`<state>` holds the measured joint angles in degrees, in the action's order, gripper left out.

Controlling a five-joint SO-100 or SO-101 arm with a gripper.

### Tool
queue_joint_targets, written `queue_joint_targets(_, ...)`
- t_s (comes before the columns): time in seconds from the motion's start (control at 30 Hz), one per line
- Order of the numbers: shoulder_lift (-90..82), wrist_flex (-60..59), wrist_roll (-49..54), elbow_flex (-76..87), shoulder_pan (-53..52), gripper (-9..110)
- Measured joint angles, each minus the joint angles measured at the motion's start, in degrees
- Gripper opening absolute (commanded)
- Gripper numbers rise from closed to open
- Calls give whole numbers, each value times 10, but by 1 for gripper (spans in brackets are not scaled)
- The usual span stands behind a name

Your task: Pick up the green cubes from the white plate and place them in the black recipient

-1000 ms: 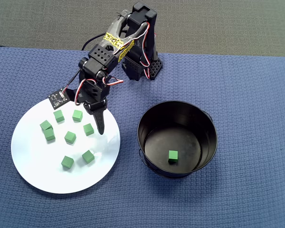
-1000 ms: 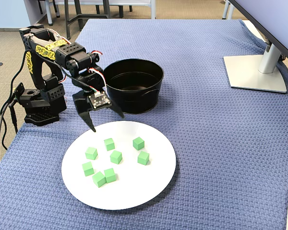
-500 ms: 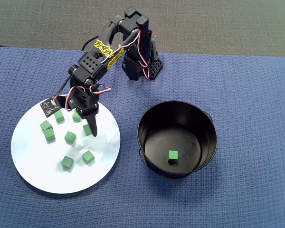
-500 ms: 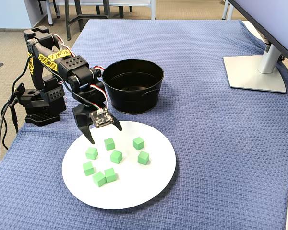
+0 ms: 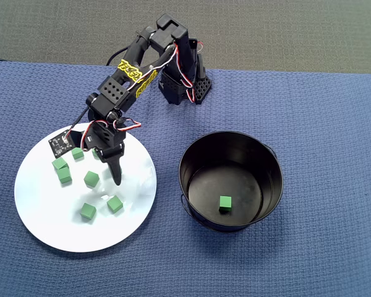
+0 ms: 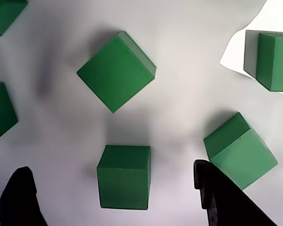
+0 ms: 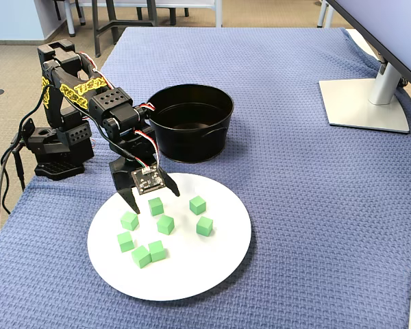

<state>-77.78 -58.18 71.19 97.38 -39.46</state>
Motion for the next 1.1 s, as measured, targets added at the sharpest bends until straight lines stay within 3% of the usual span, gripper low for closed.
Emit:
queue_joint_targets(0.8, 20, 40, -27, 18, 31, 25)
queue_joint_targets(1.1, 20, 48, -31, 30, 33, 16)
